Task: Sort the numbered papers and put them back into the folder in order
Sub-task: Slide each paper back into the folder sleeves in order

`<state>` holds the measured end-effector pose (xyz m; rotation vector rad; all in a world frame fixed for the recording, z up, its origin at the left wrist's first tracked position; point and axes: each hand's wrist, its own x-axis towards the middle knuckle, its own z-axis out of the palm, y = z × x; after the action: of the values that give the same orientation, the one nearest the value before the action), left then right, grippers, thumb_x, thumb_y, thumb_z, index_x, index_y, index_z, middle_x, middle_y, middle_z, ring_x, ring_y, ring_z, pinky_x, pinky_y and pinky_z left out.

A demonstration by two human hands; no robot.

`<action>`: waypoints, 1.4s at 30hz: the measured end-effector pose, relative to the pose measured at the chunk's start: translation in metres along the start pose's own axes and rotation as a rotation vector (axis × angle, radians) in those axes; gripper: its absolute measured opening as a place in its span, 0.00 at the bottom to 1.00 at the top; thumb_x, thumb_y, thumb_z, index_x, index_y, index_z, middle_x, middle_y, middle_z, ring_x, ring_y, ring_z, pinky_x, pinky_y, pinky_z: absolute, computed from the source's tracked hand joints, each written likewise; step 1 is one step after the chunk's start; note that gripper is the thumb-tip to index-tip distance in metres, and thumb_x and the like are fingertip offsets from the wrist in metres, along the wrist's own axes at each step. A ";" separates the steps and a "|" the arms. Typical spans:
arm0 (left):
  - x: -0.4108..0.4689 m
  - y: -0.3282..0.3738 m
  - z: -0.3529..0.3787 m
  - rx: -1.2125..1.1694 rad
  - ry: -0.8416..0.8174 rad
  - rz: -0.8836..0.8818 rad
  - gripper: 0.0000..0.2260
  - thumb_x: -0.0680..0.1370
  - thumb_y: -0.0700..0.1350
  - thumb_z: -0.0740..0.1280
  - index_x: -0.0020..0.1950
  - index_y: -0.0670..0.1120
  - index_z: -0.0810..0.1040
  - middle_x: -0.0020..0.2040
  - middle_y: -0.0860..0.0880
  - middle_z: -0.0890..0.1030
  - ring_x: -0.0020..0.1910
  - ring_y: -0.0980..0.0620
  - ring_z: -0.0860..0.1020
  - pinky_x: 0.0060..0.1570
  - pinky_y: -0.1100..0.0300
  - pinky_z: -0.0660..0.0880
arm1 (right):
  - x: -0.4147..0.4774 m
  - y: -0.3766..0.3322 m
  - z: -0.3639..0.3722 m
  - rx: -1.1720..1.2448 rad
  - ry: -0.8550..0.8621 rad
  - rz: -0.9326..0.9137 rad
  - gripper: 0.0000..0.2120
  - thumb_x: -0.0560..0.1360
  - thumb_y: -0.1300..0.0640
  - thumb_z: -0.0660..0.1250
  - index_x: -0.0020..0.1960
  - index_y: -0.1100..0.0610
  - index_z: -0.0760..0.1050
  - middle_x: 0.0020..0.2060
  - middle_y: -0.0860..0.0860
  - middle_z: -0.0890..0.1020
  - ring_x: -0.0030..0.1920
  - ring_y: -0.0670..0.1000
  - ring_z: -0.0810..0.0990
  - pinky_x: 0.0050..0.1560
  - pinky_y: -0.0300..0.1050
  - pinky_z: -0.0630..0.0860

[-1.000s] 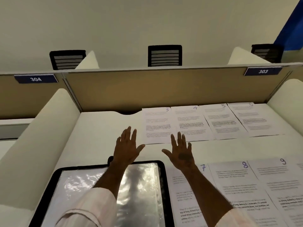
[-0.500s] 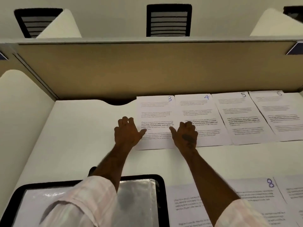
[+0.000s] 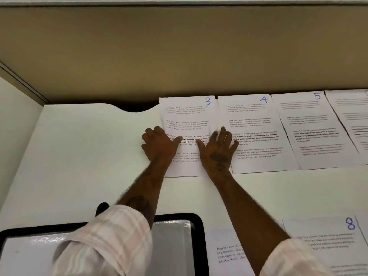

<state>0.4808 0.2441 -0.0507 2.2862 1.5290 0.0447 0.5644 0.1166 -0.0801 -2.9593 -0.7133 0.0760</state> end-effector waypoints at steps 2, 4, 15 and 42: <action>-0.002 0.000 -0.004 -0.071 -0.030 0.000 0.30 0.72 0.63 0.71 0.64 0.45 0.70 0.64 0.44 0.73 0.64 0.44 0.70 0.57 0.48 0.71 | -0.004 -0.002 -0.001 -0.019 0.013 -0.021 0.32 0.76 0.37 0.61 0.66 0.63 0.73 0.65 0.63 0.74 0.65 0.63 0.72 0.66 0.67 0.64; -0.003 -0.001 -0.008 -0.196 -0.068 -0.009 0.26 0.73 0.57 0.73 0.63 0.45 0.69 0.63 0.45 0.76 0.61 0.44 0.75 0.55 0.50 0.74 | -0.005 -0.003 -0.003 0.028 0.057 -0.049 0.28 0.74 0.40 0.67 0.60 0.63 0.77 0.57 0.62 0.79 0.56 0.63 0.77 0.58 0.62 0.72; -0.018 -0.047 -0.044 -0.901 -0.357 -0.031 0.28 0.73 0.41 0.76 0.69 0.49 0.68 0.59 0.46 0.81 0.51 0.47 0.83 0.54 0.46 0.80 | -0.009 0.001 -0.040 0.619 -0.140 0.179 0.43 0.71 0.39 0.71 0.77 0.53 0.54 0.70 0.56 0.68 0.70 0.58 0.66 0.68 0.56 0.63; -0.291 -0.180 -0.167 -0.324 0.092 0.111 0.08 0.71 0.51 0.72 0.41 0.47 0.79 0.39 0.52 0.80 0.40 0.49 0.80 0.40 0.58 0.77 | -0.326 -0.004 -0.147 0.823 0.011 -0.117 0.13 0.76 0.58 0.66 0.59 0.48 0.73 0.40 0.48 0.79 0.40 0.47 0.80 0.37 0.34 0.71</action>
<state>0.1643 0.0931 0.0973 2.1287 1.3245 0.4034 0.2826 -0.0407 0.0752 -2.1304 -0.6448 0.2699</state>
